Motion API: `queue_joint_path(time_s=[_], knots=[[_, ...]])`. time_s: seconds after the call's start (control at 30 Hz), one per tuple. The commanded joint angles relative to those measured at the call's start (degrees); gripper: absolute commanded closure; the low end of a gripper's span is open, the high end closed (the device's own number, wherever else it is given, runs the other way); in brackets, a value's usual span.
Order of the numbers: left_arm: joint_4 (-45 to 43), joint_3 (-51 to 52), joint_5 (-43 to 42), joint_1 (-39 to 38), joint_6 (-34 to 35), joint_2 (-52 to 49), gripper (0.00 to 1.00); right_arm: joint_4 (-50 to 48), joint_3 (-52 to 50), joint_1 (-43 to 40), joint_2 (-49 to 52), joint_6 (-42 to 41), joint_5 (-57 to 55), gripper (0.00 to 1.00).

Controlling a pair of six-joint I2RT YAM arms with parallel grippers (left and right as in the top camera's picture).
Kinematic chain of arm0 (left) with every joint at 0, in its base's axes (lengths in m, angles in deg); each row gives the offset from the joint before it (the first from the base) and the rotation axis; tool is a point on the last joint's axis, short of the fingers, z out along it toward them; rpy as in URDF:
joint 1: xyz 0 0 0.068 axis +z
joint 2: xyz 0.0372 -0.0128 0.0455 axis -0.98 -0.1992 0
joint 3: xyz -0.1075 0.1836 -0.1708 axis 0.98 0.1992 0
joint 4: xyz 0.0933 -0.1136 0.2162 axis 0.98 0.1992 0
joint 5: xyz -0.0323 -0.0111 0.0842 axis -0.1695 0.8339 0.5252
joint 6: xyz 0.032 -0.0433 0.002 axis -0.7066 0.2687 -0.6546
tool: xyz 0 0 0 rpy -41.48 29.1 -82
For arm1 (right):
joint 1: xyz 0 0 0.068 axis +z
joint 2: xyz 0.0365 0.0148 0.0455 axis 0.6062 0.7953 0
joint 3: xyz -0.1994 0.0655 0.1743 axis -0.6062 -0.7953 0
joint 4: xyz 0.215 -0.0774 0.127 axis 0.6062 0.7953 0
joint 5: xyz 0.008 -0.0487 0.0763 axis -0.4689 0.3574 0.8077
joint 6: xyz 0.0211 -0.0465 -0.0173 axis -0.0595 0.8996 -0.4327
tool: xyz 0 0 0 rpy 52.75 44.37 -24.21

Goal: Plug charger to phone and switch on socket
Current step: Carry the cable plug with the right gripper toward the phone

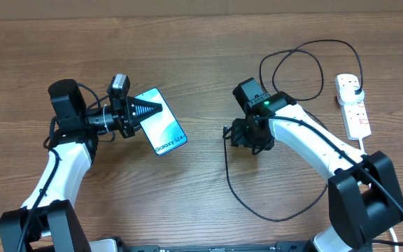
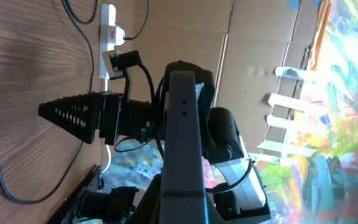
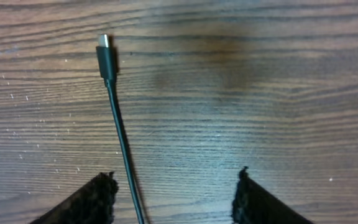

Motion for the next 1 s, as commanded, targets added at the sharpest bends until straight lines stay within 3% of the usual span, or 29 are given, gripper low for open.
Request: queue_joint_path(time_s=[0.0, 0.13, 0.23, 0.37, 0.47, 0.7, 0.97], knots=[[-0.04, -1.14, -0.46, 0.22, -0.96, 0.98, 0.96, -0.70, -0.31, 0.24, -0.17, -0.52, 0.11, 0.33], [0.63, -1.14, 0.52, 0.09, 0.28, 0.98, 0.96, -0.09, -0.52, 0.55, -0.17, -0.55, 1.51, 0.30], [0.61, -1.14, 6.86, 0.55, 6.34, 0.98, 0.96, 1.20, -0.83, 1.33, -0.17, -0.48, 3.10, 0.29], [0.63, -1.14, 9.42, 0.46, 5.40, 0.98, 0.96, 1.75, -0.90, 2.47, -0.17, 0.44, 3.13, 0.27], [0.63, -1.14, 6.93, 0.04, 3.02, 0.98, 0.96, 2.29, -0.92, 3.15, -0.17, 0.42, 3.13, 0.20], [0.59, -1.14, 0.68, 0.15, 1.55, 0.98, 0.96, 0.13, -0.94, 5.84, -0.17, 0.42, 2.36, 0.20], [0.57, -1.14, -2.99, 4.37, 3.08, 0.98, 0.96, -3.87, -0.96, 11.58, -0.13, 0.39, -9.49, 0.19]])
